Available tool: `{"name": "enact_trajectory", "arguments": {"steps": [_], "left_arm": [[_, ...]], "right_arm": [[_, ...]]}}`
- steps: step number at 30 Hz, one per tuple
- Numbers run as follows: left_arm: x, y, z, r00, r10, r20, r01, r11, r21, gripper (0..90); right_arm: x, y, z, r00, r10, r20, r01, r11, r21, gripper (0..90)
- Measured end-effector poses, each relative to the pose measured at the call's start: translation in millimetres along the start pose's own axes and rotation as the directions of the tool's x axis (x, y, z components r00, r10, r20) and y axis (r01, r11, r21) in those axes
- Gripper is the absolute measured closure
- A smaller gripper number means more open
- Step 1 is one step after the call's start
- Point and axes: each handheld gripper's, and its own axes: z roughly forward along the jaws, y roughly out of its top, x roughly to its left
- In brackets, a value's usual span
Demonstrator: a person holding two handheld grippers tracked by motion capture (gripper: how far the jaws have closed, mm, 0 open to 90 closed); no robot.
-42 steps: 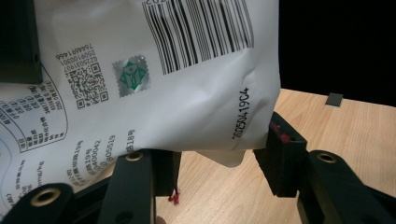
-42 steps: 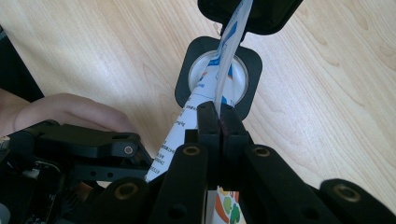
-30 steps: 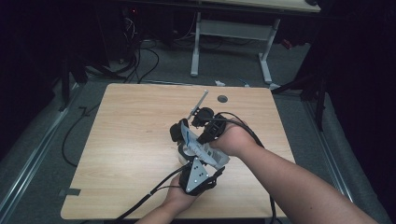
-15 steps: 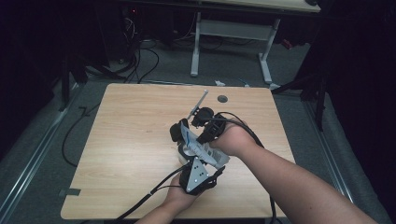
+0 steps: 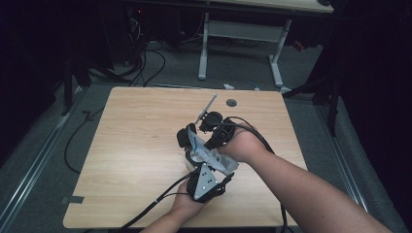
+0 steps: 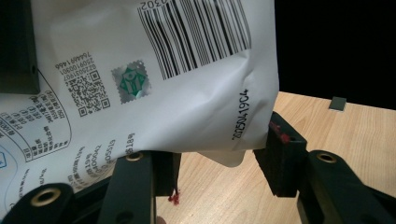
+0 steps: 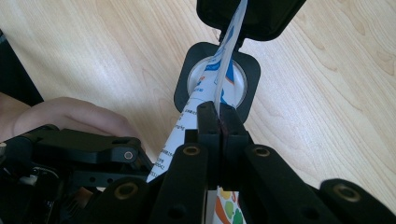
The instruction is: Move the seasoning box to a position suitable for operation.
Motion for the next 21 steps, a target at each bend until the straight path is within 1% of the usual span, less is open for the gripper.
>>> {"name": "enact_trajectory", "arguments": {"steps": [7, 15, 21], "left_arm": [[0.4, 0.1, -0.3, 1.0, 0.005, 0.0, -0.005, 1.0, 0.001, 54.5], [0.3, -0.6, 0.7, 1.0, 0.0, -0.002, -0.001, 1.0, -0.003, 54.5], [0.8, -1.5, 1.2, 0.9999, 0.01, -0.002, -0.01, 0.9999, 0.003, 54.5]], "right_arm": [[-0.1, -0.4, -0.3, 1.0, 0.003, -0.003, -0.003, 1.0, -0.004, 89.9], [0.1, 0.1, 0.5, 1.0, 0.002, 0.0, -0.002, 1.0, -0.001, 89.8], [-0.7, -0.6, 0.2, 1.0, 0.004, 0.001, -0.004, 1.0, -0.004, 89.9]]}}
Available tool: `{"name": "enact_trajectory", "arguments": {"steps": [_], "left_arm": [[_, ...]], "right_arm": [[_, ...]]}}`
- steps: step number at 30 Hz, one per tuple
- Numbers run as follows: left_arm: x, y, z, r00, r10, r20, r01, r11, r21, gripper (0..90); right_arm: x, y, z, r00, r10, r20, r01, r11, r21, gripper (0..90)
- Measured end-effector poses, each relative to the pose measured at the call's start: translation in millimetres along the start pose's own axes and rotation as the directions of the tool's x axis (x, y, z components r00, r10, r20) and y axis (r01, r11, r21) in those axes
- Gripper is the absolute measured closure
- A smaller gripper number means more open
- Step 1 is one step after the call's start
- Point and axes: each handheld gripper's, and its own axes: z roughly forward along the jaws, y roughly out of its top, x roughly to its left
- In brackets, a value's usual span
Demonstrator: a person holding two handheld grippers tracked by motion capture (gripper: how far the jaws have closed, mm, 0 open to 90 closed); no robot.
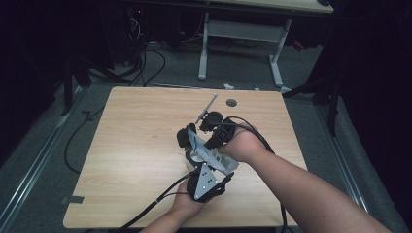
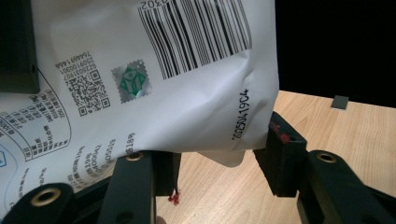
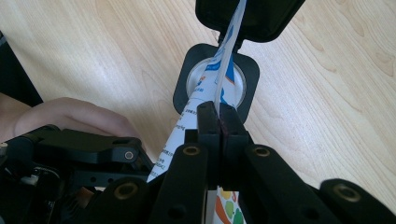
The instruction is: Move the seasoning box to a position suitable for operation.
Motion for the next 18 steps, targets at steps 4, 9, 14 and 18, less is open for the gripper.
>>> {"name": "enact_trajectory", "arguments": {"steps": [4, 9, 14, 18], "left_arm": [[-1.2, -2.5, 0.4, 1.0, 0.01, -0.001, -0.01, 1.0, -0.001, 54.6], [-2.2, -3.9, 0.6, 1.0, 0.008, 0.003, -0.008, 1.0, 0.0, 54.6], [-2.7, -6.6, 0.5, 1.0, 0.004, 0.001, -0.004, 1.0, 0.001, 54.6], [-2.5, -7.8, 0.1, 1.0, 0.007, 0.0, -0.007, 1.0, 0.004, 54.6]], "right_arm": [[-0.1, -2.0, 0.1, 1.0, -0.003, 0.002, 0.003, 1.0, -0.001, 89.8], [-0.4, -4.0, 0.0, 1.0, 0.004, -0.001, -0.004, 1.0, -0.003, 89.8], [-0.1, -4.5, 1.8, 1.0, 0.001, -0.001, -0.001, 1.0, -0.002, 89.8], [0.2, -4.7, 2.8, 1.0, 0.004, -0.004, -0.004, 1.0, 0.0, 89.8]]}}
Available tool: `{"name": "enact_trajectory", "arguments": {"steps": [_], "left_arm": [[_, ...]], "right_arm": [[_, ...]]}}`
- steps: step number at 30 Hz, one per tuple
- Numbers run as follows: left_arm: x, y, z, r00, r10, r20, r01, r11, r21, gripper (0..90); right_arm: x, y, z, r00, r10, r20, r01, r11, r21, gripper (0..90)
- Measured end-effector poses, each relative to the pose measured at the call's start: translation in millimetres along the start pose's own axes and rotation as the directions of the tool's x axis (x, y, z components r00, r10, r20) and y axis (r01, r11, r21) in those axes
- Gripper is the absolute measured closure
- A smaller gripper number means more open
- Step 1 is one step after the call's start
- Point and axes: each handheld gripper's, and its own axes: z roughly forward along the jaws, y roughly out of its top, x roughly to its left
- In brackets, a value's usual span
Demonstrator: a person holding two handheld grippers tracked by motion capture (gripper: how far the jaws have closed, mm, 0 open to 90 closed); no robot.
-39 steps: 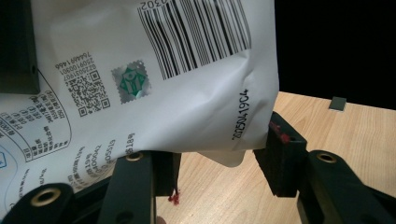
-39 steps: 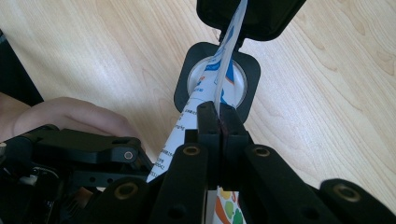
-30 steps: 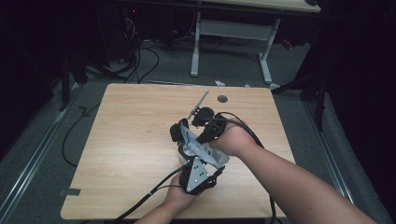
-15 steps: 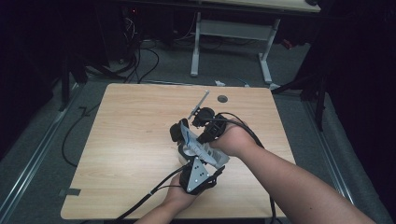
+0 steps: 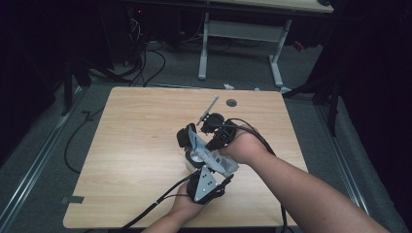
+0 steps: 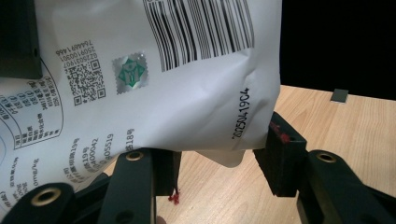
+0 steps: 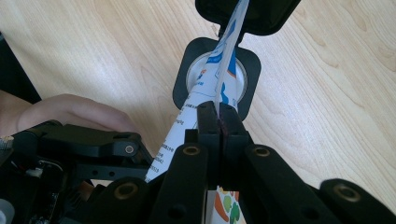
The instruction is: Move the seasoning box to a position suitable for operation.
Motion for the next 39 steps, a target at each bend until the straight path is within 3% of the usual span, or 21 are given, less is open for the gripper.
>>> {"name": "enact_trajectory", "arguments": {"steps": [29, 39], "left_arm": [[-6.3, -13.4, -2.4, 0.9999, -0.006, 0.013, 0.005, 0.9993, 0.037, 54.5], [-5.0, -16.4, -5.4, 0.9977, -0.065, 0.019, 0.064, 0.9962, 0.059, 54.4]], "right_arm": [[3.5, -11.5, 1.0, 0.9996, 0.026, -0.011, -0.026, 1.0, 0.012, 89.9], [3.1, -13.0, 3.1, 0.9993, 0.03, -0.021, -0.029, 1.0, 0.007, 89.9]]}}
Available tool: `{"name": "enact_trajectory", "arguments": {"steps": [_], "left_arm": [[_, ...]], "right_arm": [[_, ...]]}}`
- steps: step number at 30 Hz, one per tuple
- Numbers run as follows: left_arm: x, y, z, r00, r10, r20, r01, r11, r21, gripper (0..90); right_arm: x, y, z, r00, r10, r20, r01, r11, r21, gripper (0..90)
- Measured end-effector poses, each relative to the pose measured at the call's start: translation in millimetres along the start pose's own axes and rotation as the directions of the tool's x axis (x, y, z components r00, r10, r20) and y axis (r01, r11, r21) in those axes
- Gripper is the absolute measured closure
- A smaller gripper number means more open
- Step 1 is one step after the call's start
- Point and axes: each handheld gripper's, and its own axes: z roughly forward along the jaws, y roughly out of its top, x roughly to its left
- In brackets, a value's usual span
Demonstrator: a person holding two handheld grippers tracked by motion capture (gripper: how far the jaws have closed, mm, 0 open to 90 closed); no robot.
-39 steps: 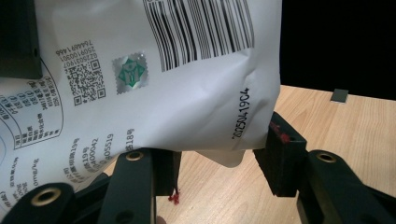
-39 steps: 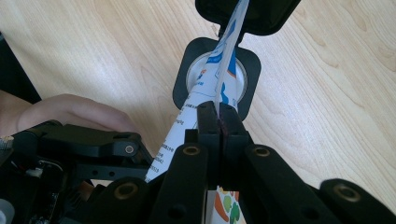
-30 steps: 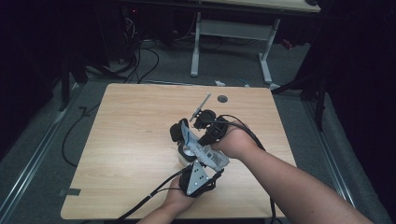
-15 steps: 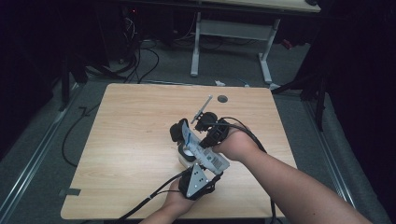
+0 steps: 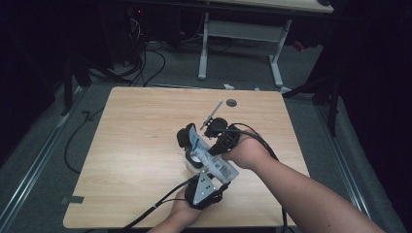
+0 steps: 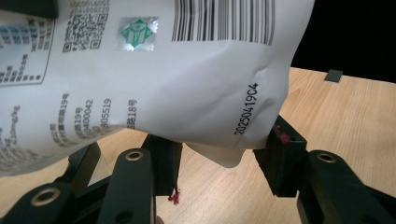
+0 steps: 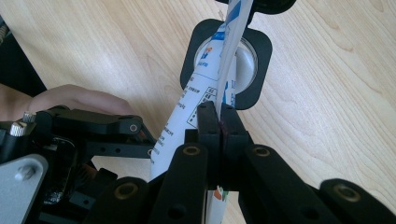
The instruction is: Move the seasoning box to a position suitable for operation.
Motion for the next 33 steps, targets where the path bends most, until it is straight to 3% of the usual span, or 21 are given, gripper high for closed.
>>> {"name": "enact_trajectory", "arguments": {"steps": [7, 33], "left_arm": [[-0.2, -4.2, -0.7, 0.9998, -0.022, -0.001, 0.022, 0.9997, 0.012, 54.5], [2.4, -9.4, -1.3, 0.999, -0.041, -0.018, 0.041, 0.9978, 0.051, 54.7]], "right_arm": [[0.7, -0.4, 3.4, 1.0, 0.002, -0.003, -0.002, 1.0, 0.002, 89.9], [1.7, -4.7, 4.4, 1.0, 0.004, -0.008, -0.004, 1.0, 0.0, 89.8]]}}
